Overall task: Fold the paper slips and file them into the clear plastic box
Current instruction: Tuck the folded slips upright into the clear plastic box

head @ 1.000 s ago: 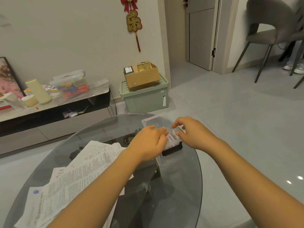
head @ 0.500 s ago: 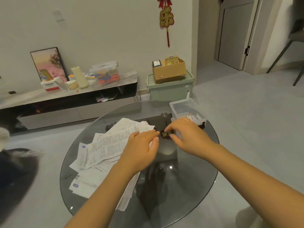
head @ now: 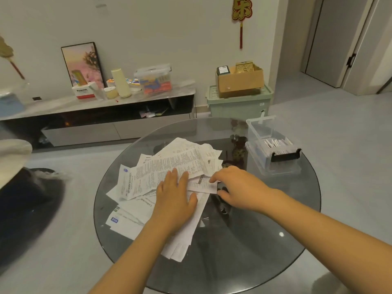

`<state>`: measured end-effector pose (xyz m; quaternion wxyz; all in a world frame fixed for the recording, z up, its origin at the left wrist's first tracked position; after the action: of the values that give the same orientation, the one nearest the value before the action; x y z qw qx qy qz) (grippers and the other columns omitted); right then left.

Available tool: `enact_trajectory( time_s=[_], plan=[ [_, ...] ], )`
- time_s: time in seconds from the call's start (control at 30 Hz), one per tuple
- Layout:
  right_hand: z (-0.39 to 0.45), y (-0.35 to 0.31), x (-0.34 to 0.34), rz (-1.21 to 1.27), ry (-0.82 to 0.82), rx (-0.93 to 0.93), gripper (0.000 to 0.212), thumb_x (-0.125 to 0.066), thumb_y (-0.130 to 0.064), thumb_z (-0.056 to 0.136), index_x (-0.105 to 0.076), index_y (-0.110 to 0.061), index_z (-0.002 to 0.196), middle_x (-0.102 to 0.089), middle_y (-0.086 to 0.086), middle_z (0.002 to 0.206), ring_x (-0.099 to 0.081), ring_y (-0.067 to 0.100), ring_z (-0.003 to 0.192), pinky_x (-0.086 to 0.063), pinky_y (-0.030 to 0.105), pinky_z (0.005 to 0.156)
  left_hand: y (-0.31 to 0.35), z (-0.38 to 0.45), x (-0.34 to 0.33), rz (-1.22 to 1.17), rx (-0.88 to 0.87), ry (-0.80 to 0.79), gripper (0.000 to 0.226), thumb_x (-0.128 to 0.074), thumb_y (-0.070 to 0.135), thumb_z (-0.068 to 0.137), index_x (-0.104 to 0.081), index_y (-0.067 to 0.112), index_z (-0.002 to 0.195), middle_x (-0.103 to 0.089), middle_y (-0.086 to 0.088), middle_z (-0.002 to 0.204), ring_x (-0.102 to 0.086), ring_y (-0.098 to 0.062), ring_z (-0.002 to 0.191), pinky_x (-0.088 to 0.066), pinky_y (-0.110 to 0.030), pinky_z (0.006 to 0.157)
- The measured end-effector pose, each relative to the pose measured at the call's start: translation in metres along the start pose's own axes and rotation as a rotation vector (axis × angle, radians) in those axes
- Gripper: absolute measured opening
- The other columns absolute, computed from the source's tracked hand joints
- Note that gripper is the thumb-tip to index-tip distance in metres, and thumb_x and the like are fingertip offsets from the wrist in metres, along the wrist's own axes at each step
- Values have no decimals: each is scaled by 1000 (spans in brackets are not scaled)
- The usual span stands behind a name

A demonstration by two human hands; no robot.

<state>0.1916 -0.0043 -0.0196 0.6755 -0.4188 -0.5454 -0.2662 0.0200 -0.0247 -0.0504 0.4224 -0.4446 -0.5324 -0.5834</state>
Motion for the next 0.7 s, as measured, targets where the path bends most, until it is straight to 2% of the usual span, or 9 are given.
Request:
enact_trajectory(
  time_s=[0.13, 0.3, 0.43, 0.6, 0.7],
  plan=[
    [11, -3, -4, 2, -3, 8, 38, -48, -24, 93, -48, -24, 131, -48, -5, 134, -41, 16, 124, -41, 32, 98, -8, 4, -3, -18, -50, -25, 59, -34, 39, 98, -8, 28, 150, 3, -3, 158, 9, -18, 145, 7, -40, 117],
    [17, -4, -5, -4, -12, 2, 39, -48, -24, 92, -49, -23, 131, -48, -5, 134, -42, 16, 123, -41, 32, 99, -8, 8, 3, -161, -32, 105, 62, -42, 38, 97, -12, 22, 149, -24, 4, 154, -19, -15, 141, -6, -37, 117],
    [19, -8, -8, -7, -15, -6, 40, -49, -24, 92, -48, -23, 131, -52, -2, 129, -46, 18, 118, -42, 33, 95, -10, 17, 2, -91, 2, 136, 70, -48, 48, 92, -16, 23, 148, -45, 6, 139, -41, -15, 126, -18, -34, 108],
    [13, -8, -6, -13, 25, -34, 35, -48, -24, 92, -48, -20, 127, -56, 0, 122, -50, 20, 111, -42, 32, 88, -3, 23, 8, -29, -22, 238, 54, -53, 45, 91, -39, 27, 139, -59, 8, 124, -53, -12, 113, -25, -31, 103],
    [9, -8, -4, -7, 41, -48, 37, -47, -23, 92, -46, -19, 130, -54, 0, 127, -49, 20, 113, -41, 31, 89, 0, 22, 12, 73, -90, 311, 30, -48, 44, 94, -62, 26, 114, -67, 10, 104, -58, -11, 94, -28, -26, 91]
  ],
)
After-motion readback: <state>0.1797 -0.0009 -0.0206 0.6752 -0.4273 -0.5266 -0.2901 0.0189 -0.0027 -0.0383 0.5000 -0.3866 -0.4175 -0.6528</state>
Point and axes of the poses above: each hand's wrist, its own z-axis towards the middle knuckle, its own x-axis out of the back of the hand, y = z × x, the point moved 2 cm from there along z, towards the middle knuckle
